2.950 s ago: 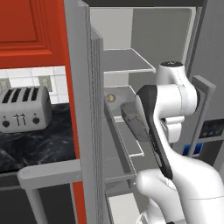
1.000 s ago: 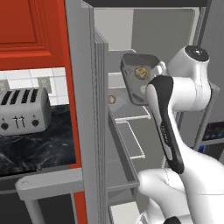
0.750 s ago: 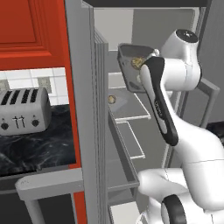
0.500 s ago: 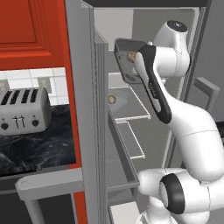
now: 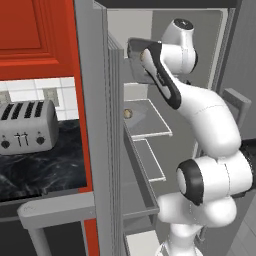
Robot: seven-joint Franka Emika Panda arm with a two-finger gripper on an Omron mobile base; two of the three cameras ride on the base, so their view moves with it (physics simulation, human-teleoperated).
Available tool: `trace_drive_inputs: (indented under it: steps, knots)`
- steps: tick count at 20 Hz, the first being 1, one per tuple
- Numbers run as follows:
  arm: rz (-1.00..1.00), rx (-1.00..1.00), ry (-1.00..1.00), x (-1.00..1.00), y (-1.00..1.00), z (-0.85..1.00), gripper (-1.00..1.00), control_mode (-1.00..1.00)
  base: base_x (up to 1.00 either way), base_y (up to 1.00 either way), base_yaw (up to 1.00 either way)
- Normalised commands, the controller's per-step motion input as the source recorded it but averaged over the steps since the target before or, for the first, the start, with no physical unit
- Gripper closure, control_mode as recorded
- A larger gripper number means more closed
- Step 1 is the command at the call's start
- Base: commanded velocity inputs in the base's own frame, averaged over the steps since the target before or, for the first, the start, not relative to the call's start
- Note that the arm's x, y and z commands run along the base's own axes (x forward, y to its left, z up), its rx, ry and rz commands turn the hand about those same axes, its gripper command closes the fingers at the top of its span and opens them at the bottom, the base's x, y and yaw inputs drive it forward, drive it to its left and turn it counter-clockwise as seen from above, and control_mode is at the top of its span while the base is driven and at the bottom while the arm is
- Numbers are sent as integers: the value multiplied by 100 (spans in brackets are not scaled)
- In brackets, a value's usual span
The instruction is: Place two dumplings into each of the tupperware containers and then place the containers in the fridge.
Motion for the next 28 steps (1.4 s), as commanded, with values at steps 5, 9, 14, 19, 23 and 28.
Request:
trace_drive_inputs:
  steps: [5,9,14,19,23,28]
  knots:
    - [0,0,3,80,0,1,100,-100,0,0,0]
    - [1,0,0,69,0,0,100,-100,0,0,0]
    - [4,0,0,37,0,0,100,-100,0,0,0]
    - [2,0,-1,34,0,0,-100,-100,0,0,0]
    - [2,0,-5,38,0,-1,-100,-100,0,0,0]
    - [1,0,-20,12,0,-8,-100,-100,0,0,0]
